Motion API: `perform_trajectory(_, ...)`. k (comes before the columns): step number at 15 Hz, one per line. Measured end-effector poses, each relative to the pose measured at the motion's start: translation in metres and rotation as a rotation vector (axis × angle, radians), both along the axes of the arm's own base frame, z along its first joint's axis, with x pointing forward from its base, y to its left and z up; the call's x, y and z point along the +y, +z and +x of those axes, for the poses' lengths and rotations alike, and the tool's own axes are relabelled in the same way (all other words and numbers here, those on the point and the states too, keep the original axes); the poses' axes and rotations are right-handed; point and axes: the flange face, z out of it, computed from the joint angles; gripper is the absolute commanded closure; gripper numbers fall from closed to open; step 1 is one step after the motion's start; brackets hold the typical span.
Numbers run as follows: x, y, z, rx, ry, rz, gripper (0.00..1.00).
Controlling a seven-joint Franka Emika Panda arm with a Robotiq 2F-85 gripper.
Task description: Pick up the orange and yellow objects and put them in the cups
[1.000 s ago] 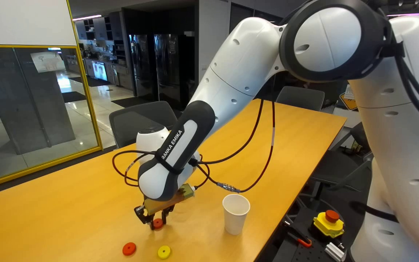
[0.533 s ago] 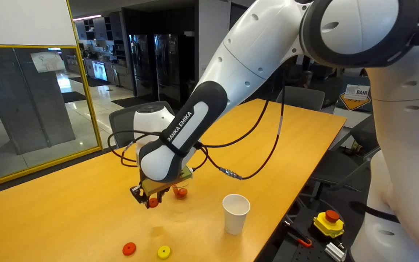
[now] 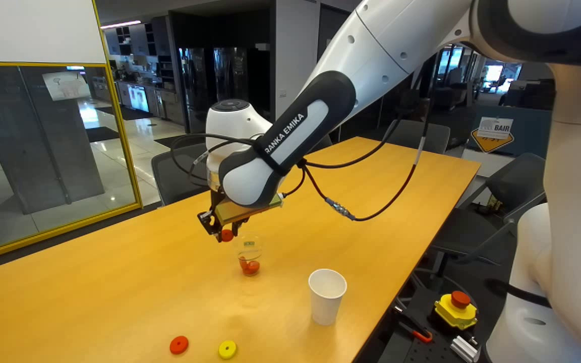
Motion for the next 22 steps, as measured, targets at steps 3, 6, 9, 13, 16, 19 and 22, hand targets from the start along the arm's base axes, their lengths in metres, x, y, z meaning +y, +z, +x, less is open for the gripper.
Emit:
perform_trajectory(3,-0.033,0.002,0.001,0.001,-0.050,-0.003,0.80)
perform_trajectory(6,-0.059,-0.004,0.002,0.015,-0.090,-0.006,0.80)
perform_trajectory(9,-0.072,-0.010,0.002,0.028,-0.112,-0.010,0.80)
perform_trajectory(13,-0.073,-0.017,0.001,0.050,-0.109,-0.014,0.80)
perform_trajectory(16,-0.065,-0.022,-0.001,0.065,-0.092,-0.011,0.52)
perform_trajectory(19,-0.058,-0.026,-0.003,0.077,-0.080,-0.003,0.19)
perform_trajectory(22,-0.057,-0.028,-0.003,0.081,-0.077,-0.003,0.00)
